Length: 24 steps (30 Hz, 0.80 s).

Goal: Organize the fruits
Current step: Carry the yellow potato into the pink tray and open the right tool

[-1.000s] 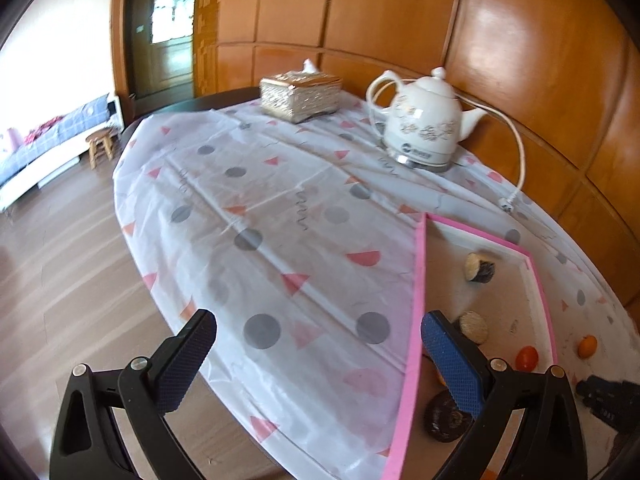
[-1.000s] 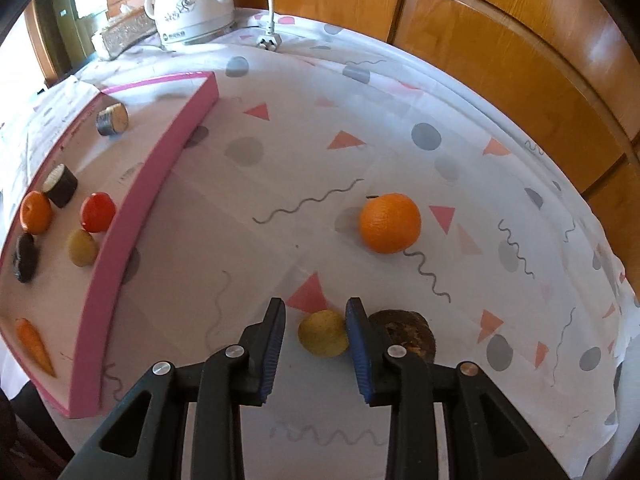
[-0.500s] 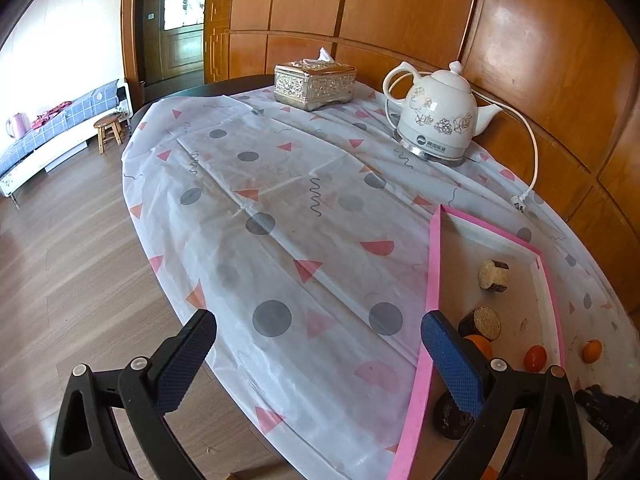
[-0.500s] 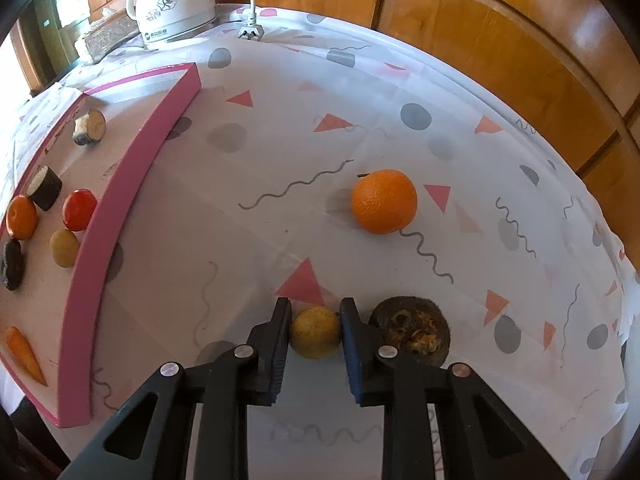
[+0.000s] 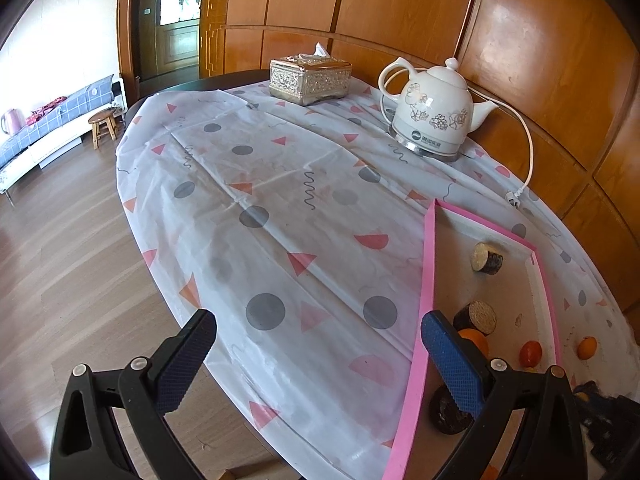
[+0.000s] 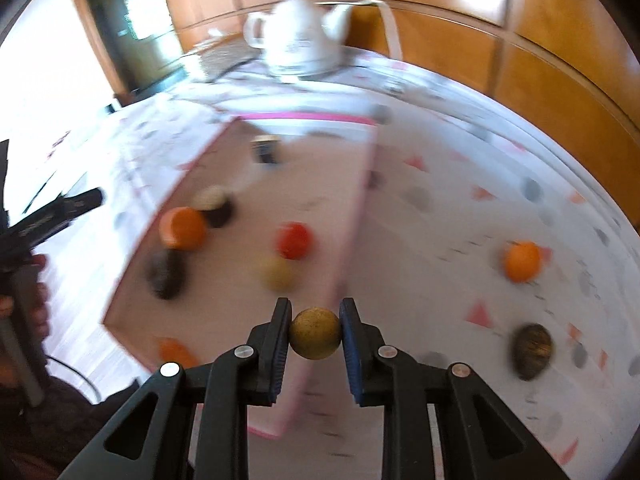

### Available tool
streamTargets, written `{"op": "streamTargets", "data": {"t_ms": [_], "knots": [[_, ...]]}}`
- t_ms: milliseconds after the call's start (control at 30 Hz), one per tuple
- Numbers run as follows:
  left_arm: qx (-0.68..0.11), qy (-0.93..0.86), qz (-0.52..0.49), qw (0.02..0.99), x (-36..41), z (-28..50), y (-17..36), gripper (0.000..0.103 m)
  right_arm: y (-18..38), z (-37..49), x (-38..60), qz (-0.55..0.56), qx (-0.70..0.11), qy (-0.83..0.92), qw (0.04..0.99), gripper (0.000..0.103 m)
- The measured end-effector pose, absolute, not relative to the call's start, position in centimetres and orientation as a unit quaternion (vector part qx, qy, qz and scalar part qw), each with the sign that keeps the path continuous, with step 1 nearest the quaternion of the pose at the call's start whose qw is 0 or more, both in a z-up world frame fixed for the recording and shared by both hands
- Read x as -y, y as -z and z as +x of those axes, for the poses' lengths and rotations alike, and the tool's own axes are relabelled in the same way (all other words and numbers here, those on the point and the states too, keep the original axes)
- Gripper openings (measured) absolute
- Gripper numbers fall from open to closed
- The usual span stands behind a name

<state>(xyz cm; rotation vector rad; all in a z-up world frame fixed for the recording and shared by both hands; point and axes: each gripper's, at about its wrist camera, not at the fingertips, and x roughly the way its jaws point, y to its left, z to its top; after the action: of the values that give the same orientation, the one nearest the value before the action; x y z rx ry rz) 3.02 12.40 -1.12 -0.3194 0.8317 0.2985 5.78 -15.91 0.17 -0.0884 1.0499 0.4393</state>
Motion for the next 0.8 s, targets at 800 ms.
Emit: {"op": "streamTargets", "data": {"t_ms": [800], "knots": [[-0.399,-0.134,-0.152,0.894,-11.9,2.7,0.8,0.103,-0.3,4.6,13.6,-0.030,-0.493,-0.201,0.846,0.032]]}}
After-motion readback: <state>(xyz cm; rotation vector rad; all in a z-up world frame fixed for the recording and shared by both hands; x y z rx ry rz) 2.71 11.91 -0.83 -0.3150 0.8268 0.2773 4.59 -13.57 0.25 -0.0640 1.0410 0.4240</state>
